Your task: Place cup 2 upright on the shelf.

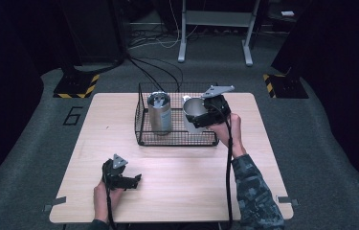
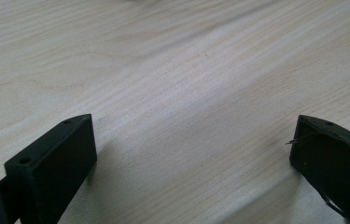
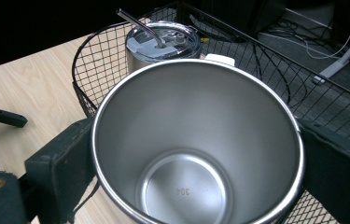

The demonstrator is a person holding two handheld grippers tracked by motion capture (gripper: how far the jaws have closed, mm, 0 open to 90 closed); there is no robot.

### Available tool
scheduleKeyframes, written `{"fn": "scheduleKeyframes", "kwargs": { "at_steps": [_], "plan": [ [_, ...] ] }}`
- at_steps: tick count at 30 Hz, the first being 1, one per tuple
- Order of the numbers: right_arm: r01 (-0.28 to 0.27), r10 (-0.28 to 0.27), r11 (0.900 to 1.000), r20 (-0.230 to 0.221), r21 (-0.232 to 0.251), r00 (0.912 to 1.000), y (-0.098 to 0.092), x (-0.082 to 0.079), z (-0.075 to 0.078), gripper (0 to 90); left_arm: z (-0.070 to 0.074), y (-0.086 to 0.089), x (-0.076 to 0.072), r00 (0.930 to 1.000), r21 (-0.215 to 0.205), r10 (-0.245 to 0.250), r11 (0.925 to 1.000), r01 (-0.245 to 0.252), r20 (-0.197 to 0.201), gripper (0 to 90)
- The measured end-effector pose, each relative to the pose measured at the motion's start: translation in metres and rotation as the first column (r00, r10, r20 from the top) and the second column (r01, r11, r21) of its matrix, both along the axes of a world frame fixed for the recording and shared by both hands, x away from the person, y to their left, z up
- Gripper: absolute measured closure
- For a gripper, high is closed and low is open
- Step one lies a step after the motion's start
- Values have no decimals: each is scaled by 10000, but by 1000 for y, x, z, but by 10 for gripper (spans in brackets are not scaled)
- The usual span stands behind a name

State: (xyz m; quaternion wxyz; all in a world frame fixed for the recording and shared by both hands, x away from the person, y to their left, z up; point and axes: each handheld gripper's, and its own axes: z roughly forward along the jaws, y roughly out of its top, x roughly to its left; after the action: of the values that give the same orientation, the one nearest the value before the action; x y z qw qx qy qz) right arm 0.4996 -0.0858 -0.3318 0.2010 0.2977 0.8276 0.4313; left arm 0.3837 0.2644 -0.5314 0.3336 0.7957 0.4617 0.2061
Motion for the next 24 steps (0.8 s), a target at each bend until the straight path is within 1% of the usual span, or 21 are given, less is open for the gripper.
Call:
{"fn": "scheduleKeyframes", "kwargs": {
  "at_steps": [1, 3, 6, 7, 8, 11, 13, 15, 16, 17, 19, 20, 22, 24],
  "plan": [
    [65, -65, 10000, -61, 16, 10000, 1, 1, 0, 60, 0, 0, 0, 9999, 34, -70, 10000, 70, -72, 4],
    [60, -60, 10000, -41, 6, 10000, 1, 5, -1, 60, 1, 1, 0, 10000, 84, -80, 9999, 81, -51, 4],
    [175, -175, 9998, -91, 36, 9998, 3, 11, -2, 60, 0, 0, 0, 10000, 49, -67, 10000, 67, -58, 4],
    [152, -152, 9999, -41, -27, 9999, 4, 13, -2, 60, 0, 0, 0, 10000, 41, -62, 10000, 62, -61, 4],
    [244, -243, 9997, -76, 15, 9997, 5, 15, -3, 60, 0, 1, 0, 10000, 76, -71, 9999, 71, -50, 4],
    [278, -278, 9996, -123, 10, 9995, 7, 22, -4, 60, 1, 1, 0, 9999, 65, -118, 9999, 118, -93, 4],
    [363, -363, 9993, -133, -32, 9993, 8, 26, -6, 60, 1, 1, 0, 9999, 40, -94, 9999, 94, -100, 4],
    [411, -412, 9991, -237, -44, 9989, 10, 29, -9, 60, 1, 1, 0, 9999, 48, -102, 9999, 102, -127, 4],
    [403, -405, 9992, -201, -74, 9990, 10, 31, -10, 60, 1, 1, 0, 9999, 65, -108, 9999, 108, -121, 4],
    [459, -460, 9989, -257, -60, 9986, 11, 32, -11, 60, 1, 0, 0, 9999, 0, -94, 10000, 94, -144, 4],
    [447, -449, 9990, -277, -81, 9986, 12, 37, -13, 60, 1, 1, 0, 9999, 45, -101, 9999, 102, -131, 4],
    [551, -551, 9985, -358, -24, 9978, 13, 38, -14, 60, 1, 1, 0, 9999, 30, -99, 9999, 99, -137, 4],
    [552, -555, 9984, -299, -87, 9980, 13, 41, -15, 60, 1, 1, 0, 9998, 69, -117, 9999, 118, -131, 4],
    [647, -649, 9979, -409, -58, 9971, 15, 44, -16, 60, 1, 1, 0, 9998, 49, -109, 9999, 110, -141, 4]
  ]
}}
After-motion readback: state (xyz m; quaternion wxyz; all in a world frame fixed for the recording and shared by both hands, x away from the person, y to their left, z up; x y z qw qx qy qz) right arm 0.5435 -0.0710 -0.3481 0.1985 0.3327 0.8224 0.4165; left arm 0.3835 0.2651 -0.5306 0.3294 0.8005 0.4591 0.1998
